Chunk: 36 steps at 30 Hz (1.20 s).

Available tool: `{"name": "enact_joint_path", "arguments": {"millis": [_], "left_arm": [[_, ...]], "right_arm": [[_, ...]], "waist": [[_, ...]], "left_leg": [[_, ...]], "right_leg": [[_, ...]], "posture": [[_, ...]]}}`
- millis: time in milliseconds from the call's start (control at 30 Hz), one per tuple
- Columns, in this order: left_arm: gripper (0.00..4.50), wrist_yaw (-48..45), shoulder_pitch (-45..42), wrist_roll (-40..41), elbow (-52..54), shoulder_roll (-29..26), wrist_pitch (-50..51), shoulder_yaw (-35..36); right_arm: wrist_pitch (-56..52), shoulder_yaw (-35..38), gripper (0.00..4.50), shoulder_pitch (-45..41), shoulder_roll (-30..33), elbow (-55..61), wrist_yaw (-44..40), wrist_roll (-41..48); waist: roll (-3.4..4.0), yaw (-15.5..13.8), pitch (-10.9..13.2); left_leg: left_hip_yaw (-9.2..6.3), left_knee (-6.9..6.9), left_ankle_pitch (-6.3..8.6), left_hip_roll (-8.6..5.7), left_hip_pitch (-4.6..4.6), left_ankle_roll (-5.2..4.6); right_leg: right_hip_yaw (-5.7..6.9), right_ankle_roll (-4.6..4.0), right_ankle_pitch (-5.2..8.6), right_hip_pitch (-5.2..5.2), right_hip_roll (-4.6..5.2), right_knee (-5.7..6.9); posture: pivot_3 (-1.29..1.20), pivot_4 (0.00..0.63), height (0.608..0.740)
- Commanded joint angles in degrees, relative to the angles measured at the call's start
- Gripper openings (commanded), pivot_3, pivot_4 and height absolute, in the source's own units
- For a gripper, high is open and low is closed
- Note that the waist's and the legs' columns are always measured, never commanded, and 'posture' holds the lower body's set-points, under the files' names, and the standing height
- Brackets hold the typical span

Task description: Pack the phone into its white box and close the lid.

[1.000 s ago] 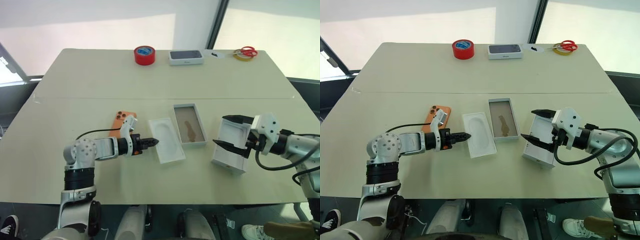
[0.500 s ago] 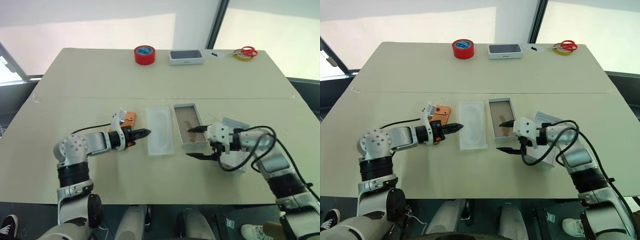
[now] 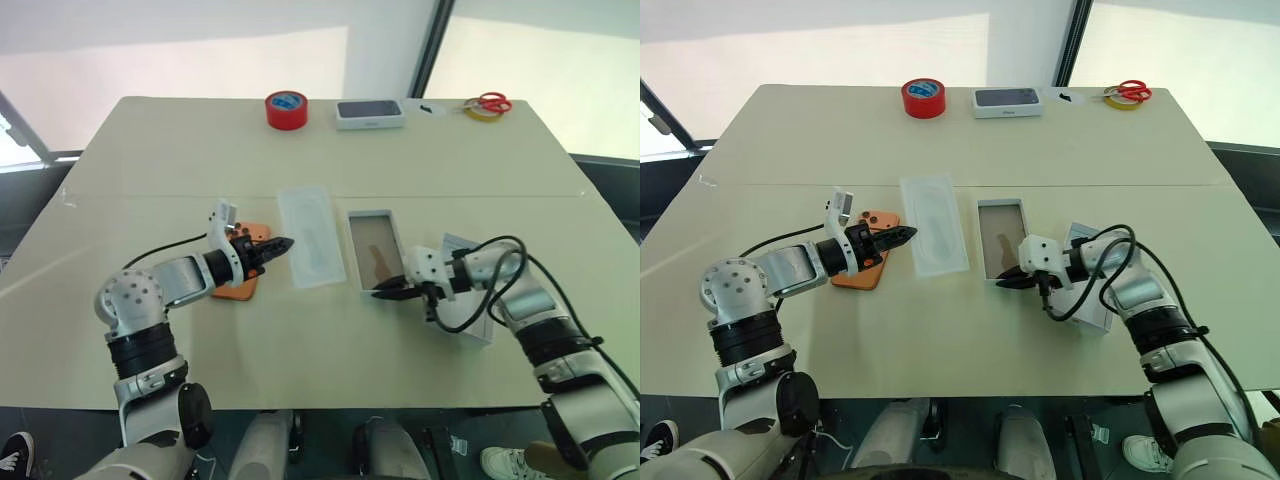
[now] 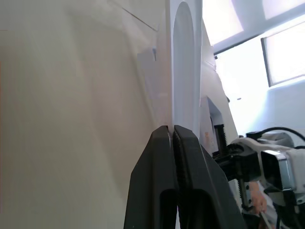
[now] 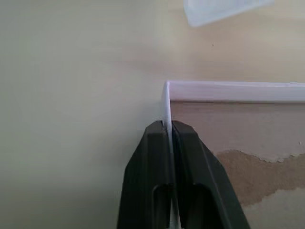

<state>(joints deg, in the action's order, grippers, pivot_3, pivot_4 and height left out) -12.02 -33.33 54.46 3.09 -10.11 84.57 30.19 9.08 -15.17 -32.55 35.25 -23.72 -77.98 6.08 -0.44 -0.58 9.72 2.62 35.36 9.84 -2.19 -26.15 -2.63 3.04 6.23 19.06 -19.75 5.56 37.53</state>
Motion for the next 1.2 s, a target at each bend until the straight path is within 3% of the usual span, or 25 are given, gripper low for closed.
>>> {"name": "enact_joint_path", "arguments": {"millis": [33, 267, 467, 567, 700, 1000, 1200], "left_arm": [[0.00, 0.01, -0.54, 2.14, 1.55, -0.13, -0.99, 1.04], [0.00, -0.35, -2.78, 2.85, -0.98, -0.32, -1.79, 0.89], [0.00, -1.03, -2.96, 1.24, -2.39, -0.53, -4.34, -2.04], [0.00, -1.47, -2.87, 1.12, -3.05, -0.94, -5.49, -3.30], [0.00, -2.58, -2.11, 1.14, -3.25, -2.23, -5.89, -5.75], [0.00, -5.44, -1.54, 0.49, -4.70, -4.04, -6.45, -10.18], [0.00, -12.92, -4.02, -3.06, -10.98, -7.21, -9.75, -16.41]], "right_arm": [[-1.31, -1.05, 0.08, 1.12, -2.36, 4.79, 3.30, -1.43], [-9.38, -1.18, 0.08, 4.58, -6.72, 16.67, 9.26, -0.13], [-15.31, -0.87, 0.08, 4.28, -9.53, 18.82, 13.41, 0.21], [-18.58, -0.72, 1.00, 4.62, -9.71, 20.97, 13.34, 1.64], [-21.78, 0.36, 3.04, 6.22, -7.69, 25.25, 14.09, 2.37], [-28.16, 9.08, 3.04, 12.28, 7.04, 33.68, 9.99, 8.10], [-26.00, 13.95, 3.04, 16.87, 9.32, 32.94, 12.91, 8.39]], "waist": [[0.00, 0.11, 0.00], [0.00, 0.02, 0.00], [-0.01, -0.12, 0.00], [-0.01, -0.05, 0.00], [-0.01, -0.02, 0.00], [-0.04, -0.16, 0.00], [-0.04, -0.11, 0.01]], "left_leg": [[0.00, -0.01, 0.00, 0.00, 0.03, 0.02], [-0.01, -0.09, 0.01, 0.00, 0.14, 0.10], [-0.01, -0.11, 0.01, -0.03, 0.20, 0.11], [-0.01, -0.14, 0.01, -0.03, 0.20, 0.11], [-0.01, -0.19, 0.00, -0.03, 0.20, 0.14], [-0.01, -0.23, 0.02, -0.07, 0.19, 0.13], [0.02, -0.28, 0.01, -0.03, 0.19, 0.13]], "right_leg": [[0.00, 0.00, 0.00, 0.02, -0.01, 0.00], [0.00, 0.01, 0.01, 0.07, -0.01, 0.00], [0.01, 0.01, 0.01, -0.09, 0.00, -0.01], [0.00, 0.01, 0.01, -0.13, 0.00, 0.00], [-0.01, 0.01, 0.01, -0.16, 0.00, 0.00], [-0.04, 0.00, 0.00, -0.17, 0.09, -0.01], [-0.09, -0.01, 0.01, 0.01, 0.08, -0.03]], "posture": [[0.00, 0.150, 0.735], [0.00, 0.150, 0.735], [0.00, 0.150, 0.735], [0.00, 0.150, 0.735], [0.00, 0.150, 0.735], [0.00, 0.150, 0.735], [0.00, 0.150, 0.735]]}}
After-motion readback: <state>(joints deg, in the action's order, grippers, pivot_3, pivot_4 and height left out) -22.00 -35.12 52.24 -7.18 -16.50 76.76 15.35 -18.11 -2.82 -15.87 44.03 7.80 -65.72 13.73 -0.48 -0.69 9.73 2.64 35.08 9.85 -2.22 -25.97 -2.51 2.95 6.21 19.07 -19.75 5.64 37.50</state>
